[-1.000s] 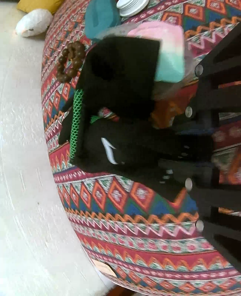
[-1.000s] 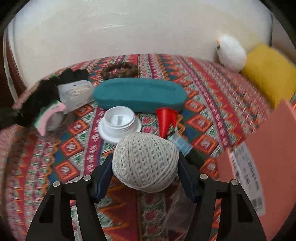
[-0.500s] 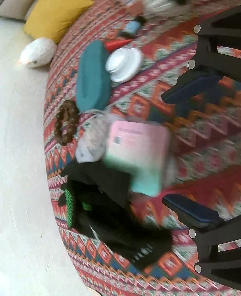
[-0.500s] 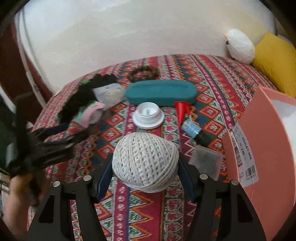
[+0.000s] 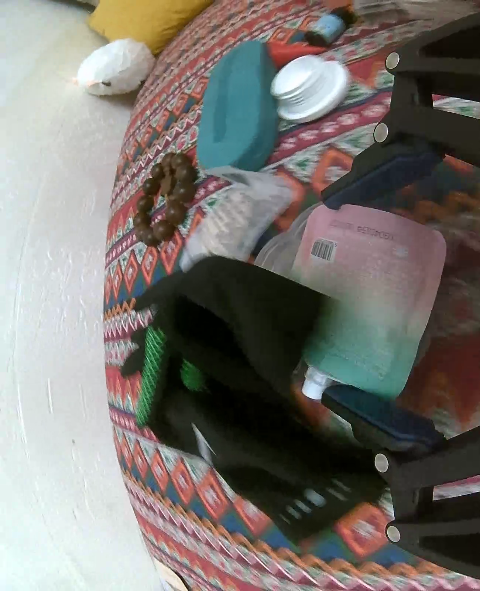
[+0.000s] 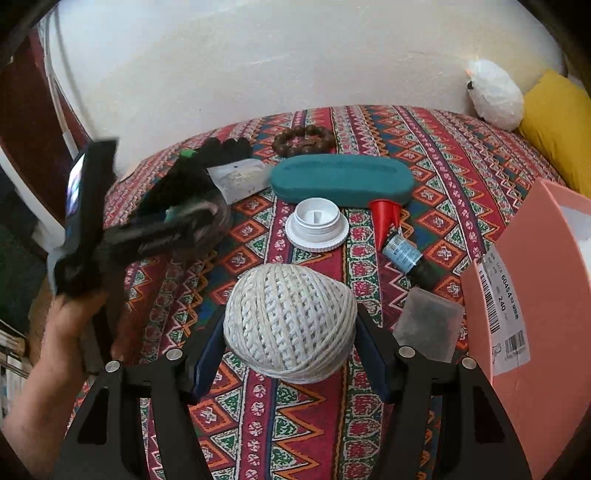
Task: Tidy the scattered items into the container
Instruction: 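Grasp the white twine ball with the right tool while the left tool grasps the pink-green pouch, then carry the twine ball and pink-green pouch over the pink box and lower them in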
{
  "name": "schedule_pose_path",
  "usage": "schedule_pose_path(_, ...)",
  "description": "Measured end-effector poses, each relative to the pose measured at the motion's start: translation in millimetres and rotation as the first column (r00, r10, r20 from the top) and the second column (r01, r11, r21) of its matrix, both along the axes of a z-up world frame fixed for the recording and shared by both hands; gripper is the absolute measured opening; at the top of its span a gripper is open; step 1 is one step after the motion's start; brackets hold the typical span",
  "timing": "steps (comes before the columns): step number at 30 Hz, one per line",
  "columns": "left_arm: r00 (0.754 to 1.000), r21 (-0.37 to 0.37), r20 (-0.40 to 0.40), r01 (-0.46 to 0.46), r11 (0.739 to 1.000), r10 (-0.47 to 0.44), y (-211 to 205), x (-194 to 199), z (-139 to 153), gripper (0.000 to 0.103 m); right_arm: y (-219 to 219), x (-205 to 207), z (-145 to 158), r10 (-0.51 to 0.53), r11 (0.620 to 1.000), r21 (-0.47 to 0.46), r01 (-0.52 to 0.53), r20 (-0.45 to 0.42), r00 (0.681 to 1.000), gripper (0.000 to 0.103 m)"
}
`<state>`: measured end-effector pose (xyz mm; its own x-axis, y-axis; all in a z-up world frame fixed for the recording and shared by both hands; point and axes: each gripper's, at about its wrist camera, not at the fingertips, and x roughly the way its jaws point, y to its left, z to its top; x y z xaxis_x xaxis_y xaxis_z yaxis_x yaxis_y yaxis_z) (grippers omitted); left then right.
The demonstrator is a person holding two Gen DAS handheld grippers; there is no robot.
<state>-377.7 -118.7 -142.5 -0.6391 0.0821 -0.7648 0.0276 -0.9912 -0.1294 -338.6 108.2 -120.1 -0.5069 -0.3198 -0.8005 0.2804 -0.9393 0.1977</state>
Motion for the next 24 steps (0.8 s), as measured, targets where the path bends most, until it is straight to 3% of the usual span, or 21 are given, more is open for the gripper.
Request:
schedule_pose_path(6,0.998,0.052,-0.054,-0.022,0.998,0.025,-25.5,84.2,23.8,0.081,-7.9,19.7,20.7,0.038,0.999,0.008,-0.038,-0.070,0.997,0.068)
schedule_pose_path(14,0.980,0.045,-0.194,-0.023,0.999,0.031,-32.5,193.9,75.6,0.081,-25.3,58.8,42.9,0.102,0.995,0.030,-0.099,-0.140,0.985,0.068)
schedule_pose_path(19,0.969,0.106,-0.246,-0.010,0.994,0.036,-32.9,216.6,101.2,0.081,-30.3,91.4,53.7,0.144,0.989,0.060,-0.136,-0.180,0.973,0.068)
schedule_pose_path(24,0.949,0.074,-0.313,0.055,0.996,-0.030,-16.5,233.5,122.1,0.081,-30.6,120.1,67.6,0.170,0.985,0.078,-0.156,-0.223,0.960,0.068)
